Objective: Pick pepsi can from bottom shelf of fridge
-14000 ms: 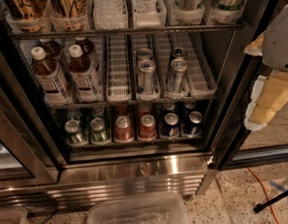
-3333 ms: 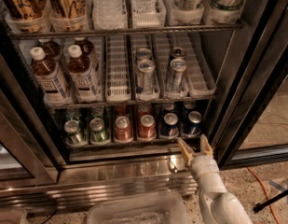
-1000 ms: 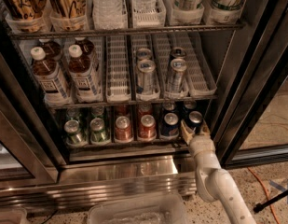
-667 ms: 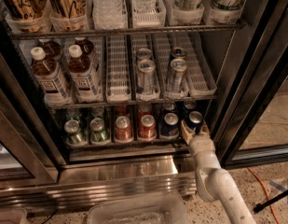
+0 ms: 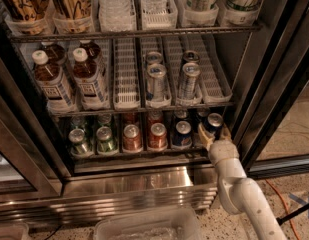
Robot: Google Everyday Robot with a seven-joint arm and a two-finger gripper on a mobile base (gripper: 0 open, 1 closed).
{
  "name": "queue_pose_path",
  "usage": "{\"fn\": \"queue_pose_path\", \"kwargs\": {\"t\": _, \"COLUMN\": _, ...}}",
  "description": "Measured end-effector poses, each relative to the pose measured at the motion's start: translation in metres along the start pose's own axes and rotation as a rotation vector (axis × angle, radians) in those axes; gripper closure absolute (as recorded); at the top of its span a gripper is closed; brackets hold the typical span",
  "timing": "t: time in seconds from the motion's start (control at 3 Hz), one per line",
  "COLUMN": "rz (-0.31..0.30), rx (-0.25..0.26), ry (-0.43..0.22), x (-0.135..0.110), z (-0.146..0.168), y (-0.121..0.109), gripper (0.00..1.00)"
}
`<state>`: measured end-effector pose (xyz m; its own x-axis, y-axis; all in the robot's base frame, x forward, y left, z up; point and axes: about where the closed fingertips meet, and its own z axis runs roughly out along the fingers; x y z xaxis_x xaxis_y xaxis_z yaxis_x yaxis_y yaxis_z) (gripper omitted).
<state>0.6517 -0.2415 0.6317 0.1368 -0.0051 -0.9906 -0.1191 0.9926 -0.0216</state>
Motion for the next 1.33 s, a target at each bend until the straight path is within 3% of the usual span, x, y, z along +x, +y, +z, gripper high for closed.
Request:
{"fn": "queue_pose_path", "kwargs": {"t": 0.33, "rz": -0.04, "rx": -0.061, "ry": -0.044, "x": -0.035, "z": -0.004, "y": -0.001, "gripper": 1.0}}
{"fn": "queue_pose_path", "kwargs": {"t": 0.67, "rz": -0.071, "rx": -0.16, "ry": -0.059, "x": -0.059, "z": -0.02, "y": 0.003, "gripper": 1.0}}
{"fn": "queue_pose_path", "kwargs": {"t": 1.33, "rz": 0.012, "rx": -0.397, "ry": 0.052, "x": -0.046, "z": -0.082, "y": 0.042, "gripper": 1.0}}
